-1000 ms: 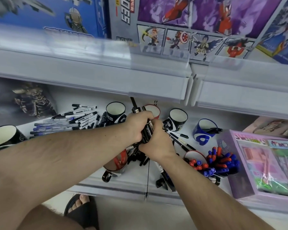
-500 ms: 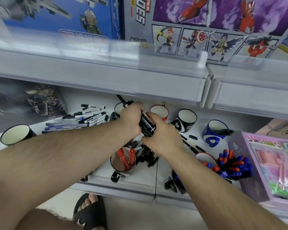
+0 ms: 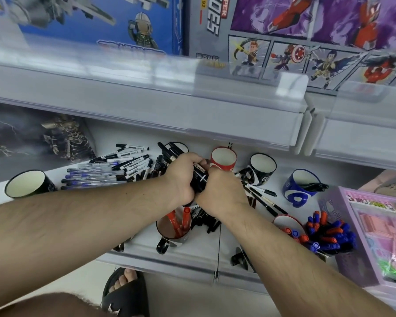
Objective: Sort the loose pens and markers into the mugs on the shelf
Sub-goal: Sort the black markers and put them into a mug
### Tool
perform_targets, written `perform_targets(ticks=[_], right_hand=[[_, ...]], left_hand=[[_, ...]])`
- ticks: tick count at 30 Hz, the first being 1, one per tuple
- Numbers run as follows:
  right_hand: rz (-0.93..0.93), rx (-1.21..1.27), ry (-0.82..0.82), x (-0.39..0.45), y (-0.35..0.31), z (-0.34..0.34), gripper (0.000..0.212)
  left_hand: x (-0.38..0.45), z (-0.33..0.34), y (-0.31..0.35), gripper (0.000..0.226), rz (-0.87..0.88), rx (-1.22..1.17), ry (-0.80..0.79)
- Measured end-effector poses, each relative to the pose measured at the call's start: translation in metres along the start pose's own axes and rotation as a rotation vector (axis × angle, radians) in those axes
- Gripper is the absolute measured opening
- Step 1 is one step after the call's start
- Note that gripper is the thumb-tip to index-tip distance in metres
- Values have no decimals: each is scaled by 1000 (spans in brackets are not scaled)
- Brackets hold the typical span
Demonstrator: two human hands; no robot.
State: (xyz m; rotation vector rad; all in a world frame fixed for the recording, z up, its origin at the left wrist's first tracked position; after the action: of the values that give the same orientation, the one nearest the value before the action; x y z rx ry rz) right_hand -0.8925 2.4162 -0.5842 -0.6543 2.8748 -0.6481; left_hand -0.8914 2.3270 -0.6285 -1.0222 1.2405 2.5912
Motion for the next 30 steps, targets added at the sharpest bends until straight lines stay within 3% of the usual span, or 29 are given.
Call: perform_targets(ticks=[6,14,22,26,30], right_hand=[[-1,48,-23,-2,11,8,51],[75,100,-132,-2,40,17,24],[89,166,-392,-17,66,23,40],[329,533,-304,-18,85,24,47],[685,1192,-137,-31,67,46,41]], left_hand=[[6,-9,2,18,24,-18,21],[10,-29,42,19,125,-298,64],[15,-64,61,18,174,-370,85],[20,-73,59,18,176,-377,85],[10,-51,45,26,182,-207,-34]])
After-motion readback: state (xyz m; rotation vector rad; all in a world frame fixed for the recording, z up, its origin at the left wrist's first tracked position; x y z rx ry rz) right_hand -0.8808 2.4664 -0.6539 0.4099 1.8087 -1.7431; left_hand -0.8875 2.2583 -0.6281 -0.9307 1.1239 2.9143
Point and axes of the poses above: each hand's wrist, its own x-axis towards the middle knuckle, its own z-axis out of the palm, y = z × x, the point moved 6 cm from there along x, towards the middle knuckle
